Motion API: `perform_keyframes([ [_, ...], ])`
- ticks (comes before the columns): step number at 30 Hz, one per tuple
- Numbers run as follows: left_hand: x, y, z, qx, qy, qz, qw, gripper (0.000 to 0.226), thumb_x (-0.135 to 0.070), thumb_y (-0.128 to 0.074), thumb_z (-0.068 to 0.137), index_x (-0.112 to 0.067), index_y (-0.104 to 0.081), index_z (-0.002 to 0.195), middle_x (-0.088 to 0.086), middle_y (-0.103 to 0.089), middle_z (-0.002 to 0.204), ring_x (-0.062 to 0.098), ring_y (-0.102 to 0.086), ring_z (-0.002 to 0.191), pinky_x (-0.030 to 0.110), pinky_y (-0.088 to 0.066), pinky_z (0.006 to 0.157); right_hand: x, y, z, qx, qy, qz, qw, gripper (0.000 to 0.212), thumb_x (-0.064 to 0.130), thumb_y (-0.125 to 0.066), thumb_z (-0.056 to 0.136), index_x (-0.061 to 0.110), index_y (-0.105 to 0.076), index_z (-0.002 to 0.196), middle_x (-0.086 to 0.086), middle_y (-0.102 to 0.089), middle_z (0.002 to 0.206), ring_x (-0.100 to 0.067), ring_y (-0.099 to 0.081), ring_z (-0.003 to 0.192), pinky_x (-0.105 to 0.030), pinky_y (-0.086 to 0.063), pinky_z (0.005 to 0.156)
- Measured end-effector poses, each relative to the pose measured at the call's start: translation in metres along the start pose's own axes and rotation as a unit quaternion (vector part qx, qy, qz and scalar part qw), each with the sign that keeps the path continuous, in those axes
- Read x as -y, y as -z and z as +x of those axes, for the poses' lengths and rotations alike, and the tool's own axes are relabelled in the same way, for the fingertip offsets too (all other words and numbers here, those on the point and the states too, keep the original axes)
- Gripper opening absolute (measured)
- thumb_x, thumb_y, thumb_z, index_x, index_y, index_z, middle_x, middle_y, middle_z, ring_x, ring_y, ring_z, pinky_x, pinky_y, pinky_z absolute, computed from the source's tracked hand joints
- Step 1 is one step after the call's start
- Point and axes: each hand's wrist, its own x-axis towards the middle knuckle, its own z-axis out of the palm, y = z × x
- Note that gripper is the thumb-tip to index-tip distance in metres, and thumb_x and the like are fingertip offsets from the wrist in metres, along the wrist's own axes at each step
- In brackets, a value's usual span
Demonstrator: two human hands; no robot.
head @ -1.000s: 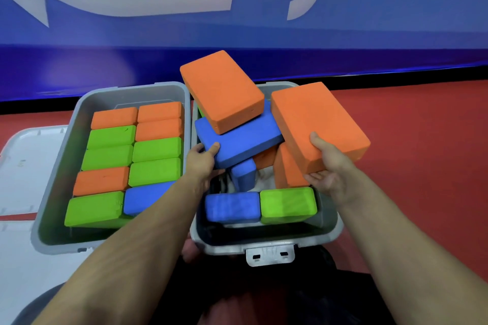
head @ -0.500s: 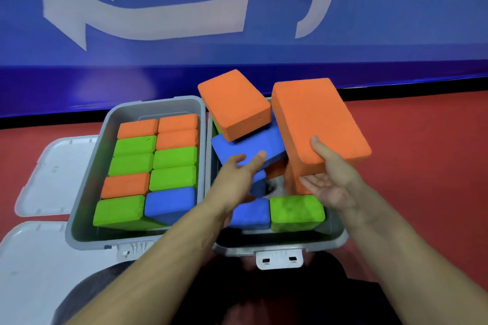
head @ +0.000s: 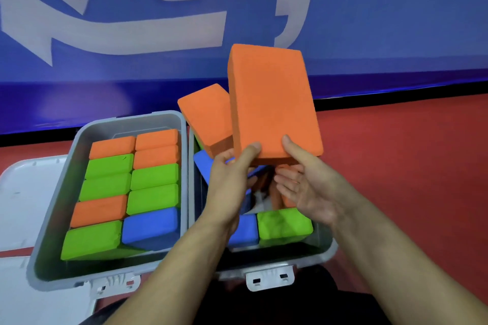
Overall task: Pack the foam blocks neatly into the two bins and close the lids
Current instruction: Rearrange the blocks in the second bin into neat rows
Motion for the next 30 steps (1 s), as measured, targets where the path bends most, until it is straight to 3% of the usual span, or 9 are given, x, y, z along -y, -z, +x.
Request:
perform_keyframes([
  [4, -0.018, 0.011, 0.011, -0.05, -0.067, -0.012, 0.996, 0.053, -0.037, -0.077, 0.085, -0.011, -0.06, 0.127, -0.003, -0.072, 0.109, 0.013, -0.068, 0.098, 0.042, -0.061, 0.088, 0.016, 0.006, 0.007, -0.041, 0.056, -0.024, 0.997, 0.066, 0.047, -0.074, 0.084, 0.014, -0.053, 0.136, -0.006, -0.061, 0.132, -0.025, -0.05, 0.133, -0.04, -0.04, 0.112],
  [8, -0.031, 0.028, 0.019, -0.089, -0.133, 0.045, 0.986, 0.045, -0.038, -0.079, 0.084, -0.018, -0.064, 0.121, -0.004, -0.074, 0.099, 0.007, -0.071, 0.095, 0.048, -0.059, 0.093, 0.022, 0.011, 0.012, -0.064, 0.09, -0.06, 0.992, 0.096, 0.042, -0.076, 0.083, 0.03, -0.016, 0.157, -0.008, -0.05, 0.144, -0.028, -0.052, 0.126, -0.049, -0.035, 0.115],
  [12, -0.031, 0.033, 0.019, -0.112, -0.153, 0.06, 0.98, 0.059, -0.033, -0.08, 0.086, -0.017, -0.055, 0.137, -0.012, -0.072, 0.106, -0.007, -0.07, 0.089, 0.016, -0.057, 0.079, 0.021, 0.006, 0.012, -0.053, 0.091, -0.079, 0.991, 0.098, 0.04, -0.077, 0.083, 0.042, -0.009, 0.154, 0.005, -0.061, 0.112, -0.011, -0.06, 0.091, -0.052, -0.038, 0.11],
  [16, -0.033, 0.037, 0.017, -0.115, -0.181, 0.102, 0.971, 0.043, -0.031, -0.079, 0.087, -0.018, -0.065, 0.126, -0.022, -0.07, 0.101, -0.019, -0.064, 0.085, 0.003, -0.047, 0.069, 0.019, 0.012, 0.025, -0.099, 0.129, -0.156, 0.974, 0.115, 0.058, -0.087, 0.065, 0.058, -0.009, 0.15, 0.009, -0.046, 0.141, -0.018, -0.053, 0.121, -0.056, -0.04, 0.108],
  [18, -0.034, 0.041, 0.018, -0.12, -0.194, 0.117, 0.967, 0.033, -0.032, -0.08, 0.086, -0.027, -0.067, 0.116, -0.027, -0.072, 0.093, -0.017, -0.065, 0.086, 0.003, -0.047, 0.07, 0.019, 0.016, 0.029, -0.129, 0.164, -0.216, 0.954, 0.121, 0.065, -0.088, 0.055, 0.059, -0.012, 0.149, 0.01, -0.034, 0.153, -0.016, -0.046, 0.132, -0.044, -0.043, 0.106],
  [20, -0.035, 0.042, 0.019, -0.12, -0.202, 0.125, 0.964, 0.031, -0.035, -0.08, 0.086, -0.032, -0.066, 0.113, -0.031, -0.072, 0.094, -0.014, -0.066, 0.091, 0.007, -0.049, 0.075, 0.02, 0.015, 0.03, -0.107, 0.177, -0.208, 0.956, 0.116, 0.057, -0.087, 0.065, 0.051, -0.013, 0.154, 0.014, -0.036, 0.143, -0.009, -0.047, 0.124, -0.033, -0.045, 0.092],
  [23, -0.032, 0.044, 0.021, -0.121, -0.202, 0.151, 0.96, 0.062, -0.05, -0.082, 0.08, -0.024, -0.063, 0.133, -0.017, -0.071, 0.117, -0.003, -0.066, 0.106, 0.028, -0.054, 0.096, 0.017, 0.016, 0.033, -0.063, 0.15, -0.185, 0.969, 0.105, 0.052, -0.084, 0.07, 0.051, -0.018, 0.151, 0.02, -0.051, 0.132, 0.002, -0.061, 0.105, -0.026, -0.048, 0.074],
  [26, -0.029, 0.045, 0.023, -0.113, -0.213, 0.196, 0.95, 0.076, -0.063, -0.077, 0.074, -0.025, -0.061, 0.138, -0.015, -0.068, 0.125, -0.002, -0.064, 0.112, 0.036, -0.053, 0.102, 0.014, 0.018, 0.039, -0.054, 0.13, -0.187, 0.972, 0.088, 0.051, -0.083, 0.074, 0.059, -0.022, 0.137, 0.018, -0.061, 0.126, -0.001, -0.065, 0.101, -0.036, -0.054, 0.083],
  [30, -0.029, 0.048, 0.021, -0.021, -0.214, 0.267, 0.939, 0.088, -0.065, -0.075, 0.076, -0.035, -0.043, 0.153, -0.019, -0.051, 0.147, -0.002, -0.05, 0.131, 0.036, -0.042, 0.114, 0.01, 0.024, 0.049, -0.072, 0.094, -0.165, 0.979, 0.098, 0.057, -0.085, 0.067, 0.047, -0.023, 0.142, 0.01, -0.062, 0.128, -0.017, -0.066, 0.11, -0.049, -0.053, 0.095],
])
